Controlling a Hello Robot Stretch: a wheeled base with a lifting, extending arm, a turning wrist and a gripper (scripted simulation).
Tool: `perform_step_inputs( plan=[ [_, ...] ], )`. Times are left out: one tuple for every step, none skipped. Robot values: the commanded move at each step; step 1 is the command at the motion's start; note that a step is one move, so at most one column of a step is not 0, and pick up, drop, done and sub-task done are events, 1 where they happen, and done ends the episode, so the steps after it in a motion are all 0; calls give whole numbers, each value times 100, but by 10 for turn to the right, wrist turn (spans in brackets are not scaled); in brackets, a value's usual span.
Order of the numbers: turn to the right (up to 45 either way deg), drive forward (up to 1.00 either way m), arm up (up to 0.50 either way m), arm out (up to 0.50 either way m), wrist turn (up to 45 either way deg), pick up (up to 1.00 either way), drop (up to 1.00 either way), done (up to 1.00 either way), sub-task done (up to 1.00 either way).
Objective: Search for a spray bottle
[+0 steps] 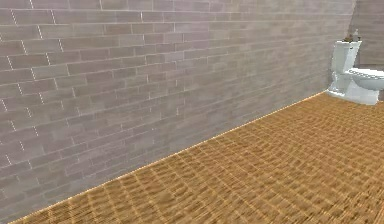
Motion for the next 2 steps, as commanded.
perform_step_inputs(
  plan=[
    [210, 0, 0, 0, 0, 0, 0, 0, 0],
    [0, 15, 0, 0, 0, 0, 0, 0, 0]
  ],
)
